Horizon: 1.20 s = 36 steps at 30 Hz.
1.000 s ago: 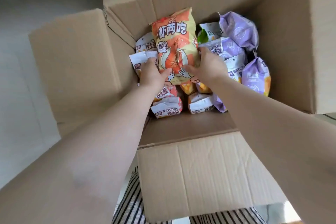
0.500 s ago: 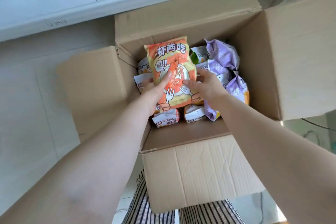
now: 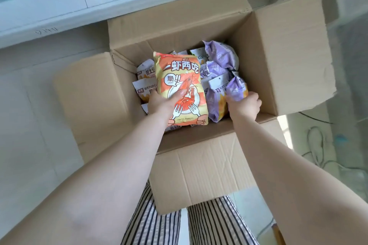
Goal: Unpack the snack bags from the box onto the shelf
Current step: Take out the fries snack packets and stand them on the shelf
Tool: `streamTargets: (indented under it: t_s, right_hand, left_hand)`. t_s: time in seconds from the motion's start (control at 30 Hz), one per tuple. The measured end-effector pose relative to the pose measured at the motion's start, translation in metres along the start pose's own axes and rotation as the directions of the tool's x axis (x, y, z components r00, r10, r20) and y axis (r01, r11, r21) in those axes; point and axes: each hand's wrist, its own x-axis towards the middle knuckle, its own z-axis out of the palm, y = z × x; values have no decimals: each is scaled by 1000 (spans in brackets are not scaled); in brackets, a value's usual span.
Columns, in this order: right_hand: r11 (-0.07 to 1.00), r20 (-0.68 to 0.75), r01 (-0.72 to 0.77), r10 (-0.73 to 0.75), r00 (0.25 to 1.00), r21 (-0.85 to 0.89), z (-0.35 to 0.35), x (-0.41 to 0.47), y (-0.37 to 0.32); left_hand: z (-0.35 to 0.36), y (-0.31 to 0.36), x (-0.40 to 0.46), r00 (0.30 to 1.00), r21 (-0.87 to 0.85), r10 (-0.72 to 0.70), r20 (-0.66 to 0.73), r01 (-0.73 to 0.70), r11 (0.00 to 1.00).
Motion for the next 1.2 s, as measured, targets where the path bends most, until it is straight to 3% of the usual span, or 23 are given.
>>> streamTargets:
  t_s: [0.07,0.13,0.27,0.5,0.73,0.83,0.97,1.1,1.2]
  right_hand:
    - [991,6,-129,129,992,-43,2,15,9]
    - [984,52,-167,170,984,-59,7,27,12]
    - [990,99,-64,77,992,-127,16,44,21]
    - [962,14,100,-99,995,-253,15,33,17]
    - [986,109,50,-68,992,162,8,46,28]
    - [992,113,14,-28,993,122,11,47,27]
    - [998,222,-69,64,973,15,15,45,18]
    - [883,337,-277,147,930,380,17,50,19]
    - [825,404,-374,198,893,424,12,45,18]
  left_hand:
    - [11,-9,3,1000,8,12,13,-13,1000]
    - [17,-18,7,1000,7,17,15,-17,1000]
    - [22,-28,15,999,2,12,33,-12,1000]
    - [15,-27,13,1000,-16,-8,7,8,1000]
    - [12,-28,18,1000,-7,-10,-12,10,1000]
    - [15,-31,16,1000,-6,3,2,-3,1000]
    - [18,-33,11,1000,10,6,-16,-6,1000]
    - [10,-32,12,1000,-7,-20,8,20,1000]
    - [-2,-33,16,1000,-5,-20,-4,20,1000]
